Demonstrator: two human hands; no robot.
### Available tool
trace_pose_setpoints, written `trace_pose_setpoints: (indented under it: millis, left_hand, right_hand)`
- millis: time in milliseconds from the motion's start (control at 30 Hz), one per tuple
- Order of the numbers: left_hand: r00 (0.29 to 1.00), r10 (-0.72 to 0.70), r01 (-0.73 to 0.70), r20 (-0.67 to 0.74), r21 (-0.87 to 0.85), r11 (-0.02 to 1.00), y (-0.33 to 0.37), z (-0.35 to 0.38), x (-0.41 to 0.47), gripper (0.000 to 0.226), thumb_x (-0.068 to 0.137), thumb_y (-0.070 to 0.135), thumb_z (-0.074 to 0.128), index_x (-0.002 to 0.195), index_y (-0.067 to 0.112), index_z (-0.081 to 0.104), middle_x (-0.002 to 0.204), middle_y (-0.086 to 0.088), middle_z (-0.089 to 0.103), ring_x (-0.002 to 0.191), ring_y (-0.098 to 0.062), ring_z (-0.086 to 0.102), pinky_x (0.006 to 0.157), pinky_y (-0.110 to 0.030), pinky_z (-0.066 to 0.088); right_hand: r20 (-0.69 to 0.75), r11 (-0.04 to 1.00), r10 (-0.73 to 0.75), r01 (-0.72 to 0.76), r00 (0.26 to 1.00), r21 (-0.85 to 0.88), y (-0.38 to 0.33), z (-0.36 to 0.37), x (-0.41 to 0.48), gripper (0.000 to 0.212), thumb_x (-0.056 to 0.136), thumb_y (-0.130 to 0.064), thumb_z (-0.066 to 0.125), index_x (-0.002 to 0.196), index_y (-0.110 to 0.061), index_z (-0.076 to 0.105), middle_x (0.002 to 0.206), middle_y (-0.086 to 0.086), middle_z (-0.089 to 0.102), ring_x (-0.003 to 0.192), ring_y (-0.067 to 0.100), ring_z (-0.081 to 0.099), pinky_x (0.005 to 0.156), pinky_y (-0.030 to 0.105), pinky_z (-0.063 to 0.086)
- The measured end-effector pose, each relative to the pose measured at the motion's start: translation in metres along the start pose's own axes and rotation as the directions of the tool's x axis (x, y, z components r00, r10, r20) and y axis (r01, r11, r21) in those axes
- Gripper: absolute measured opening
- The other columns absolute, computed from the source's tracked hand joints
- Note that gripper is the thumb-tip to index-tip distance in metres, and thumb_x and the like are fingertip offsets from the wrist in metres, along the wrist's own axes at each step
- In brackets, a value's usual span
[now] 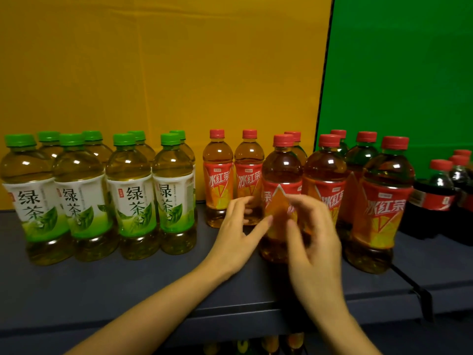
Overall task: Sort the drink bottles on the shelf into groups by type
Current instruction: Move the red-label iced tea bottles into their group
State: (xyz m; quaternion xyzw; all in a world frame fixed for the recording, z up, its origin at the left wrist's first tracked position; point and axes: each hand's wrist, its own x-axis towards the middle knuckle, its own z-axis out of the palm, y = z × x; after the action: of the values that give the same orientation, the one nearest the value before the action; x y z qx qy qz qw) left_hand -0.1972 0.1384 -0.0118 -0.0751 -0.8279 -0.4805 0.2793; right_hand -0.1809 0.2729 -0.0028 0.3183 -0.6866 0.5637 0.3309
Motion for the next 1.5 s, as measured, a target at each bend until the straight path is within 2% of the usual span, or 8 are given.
trace_pose_setpoints:
  millis: [200,300,467,933,1100,1233,1400,1500]
  left_hand:
    - [0.986,-0.164,0.165,0.006,-0.053,0.985,0.005,0.024,0.007,0.105,0.045,0.065,0.076,0.132,0.025,0.033,0.132,0.007,0.047,0.119,-0.009,0.048,0.101,-0.035,0.045]
    - [0.984,-0.171,0.171,-0.056,-0.009,0.985,0.009,0.036,0.011,0.1,0.051,0.049,0.085,0.131,0.021,0.032,0.134,0.003,0.045,0.123,-0.014,0.044,0.103,-0.036,0.041]
    - [0.985,-0.135,0.138,-0.107,0.025,0.99,0.009,0.043,0.011,0.089,0.06,0.036,0.084,0.129,0.016,0.032,0.13,-0.003,0.049,0.12,-0.02,0.049,0.098,-0.034,0.043]
    - [0.978,-0.106,0.112,-0.179,0.024,0.993,-0.014,-0.019,-0.002,0.082,0.042,0.06,0.075,0.114,0.029,0.053,0.115,0.002,0.052,0.109,-0.015,0.055,0.092,-0.042,0.051]
    - [0.971,-0.138,0.132,-0.195,-0.044,0.99,-0.019,-0.03,-0.004,0.087,0.061,0.018,0.085,0.133,0.01,0.037,0.122,-0.001,0.051,0.109,-0.012,0.053,0.085,-0.016,0.045]
    - [0.973,-0.129,0.122,-0.191,-0.047,0.991,-0.023,-0.035,-0.005,0.075,0.071,0.01,0.077,0.133,0.01,0.033,0.121,0.003,0.048,0.107,-0.005,0.049,0.081,-0.008,0.041]
    - [0.965,-0.136,0.136,-0.223,-0.02,0.991,-0.026,-0.036,-0.007,0.088,0.066,0.039,0.076,0.139,0.018,0.032,0.134,-0.005,0.046,0.122,-0.018,0.049,0.101,-0.044,0.044]
    - [0.964,-0.119,0.129,-0.238,0.026,0.991,-0.026,-0.036,-0.007,0.082,0.071,0.034,0.074,0.14,0.018,0.033,0.134,-0.005,0.046,0.123,-0.02,0.048,0.102,-0.047,0.044]
  right_hand:
    - [-0.159,0.983,0.089,-0.112,0.983,-0.145,0.035,-0.022,0.011,0.057,0.089,0.0,0.051,0.14,-0.011,0.027,0.14,-0.006,0.026,0.13,-0.003,0.023,0.105,0.001,0.016]
    - [-0.155,0.967,0.163,-0.189,0.974,-0.171,0.045,-0.022,0.014,0.068,0.09,-0.008,0.054,0.145,-0.012,0.014,0.147,-0.003,0.019,0.133,0.0,0.016,0.105,0.003,0.015]
    - [-0.077,0.923,0.36,-0.367,0.93,-0.113,0.058,-0.017,0.018,0.078,0.086,-0.018,0.062,0.145,-0.015,0.012,0.145,0.007,0.033,0.132,0.019,0.035,0.108,0.037,0.034]
    - [0.05,0.953,0.269,-0.258,0.962,-0.161,0.043,0.002,0.015,0.079,0.075,-0.03,0.073,0.14,-0.016,0.03,0.132,0.003,0.044,0.121,0.016,0.044,0.097,0.03,0.038]
    - [0.095,0.948,0.286,-0.267,0.954,-0.173,0.04,0.029,0.022,0.084,0.075,-0.035,0.073,0.142,-0.013,0.026,0.136,0.006,0.042,0.127,0.022,0.041,0.105,0.04,0.037]
    - [0.099,0.94,0.309,-0.288,0.946,-0.184,0.041,0.043,0.026,0.085,0.076,-0.034,0.072,0.143,-0.014,0.023,0.139,0.006,0.041,0.13,0.022,0.039,0.106,0.038,0.035]
    - [0.083,0.935,0.304,-0.281,0.949,-0.215,0.04,0.053,0.027,0.088,0.078,-0.035,0.07,0.144,-0.014,0.017,0.144,0.004,0.036,0.134,0.02,0.035,0.105,0.032,0.033]
    - [0.066,0.929,0.297,-0.272,0.953,-0.253,0.041,0.055,0.027,0.087,0.077,-0.041,0.069,0.143,-0.015,0.019,0.144,0.004,0.038,0.133,0.02,0.037,0.104,0.033,0.036]
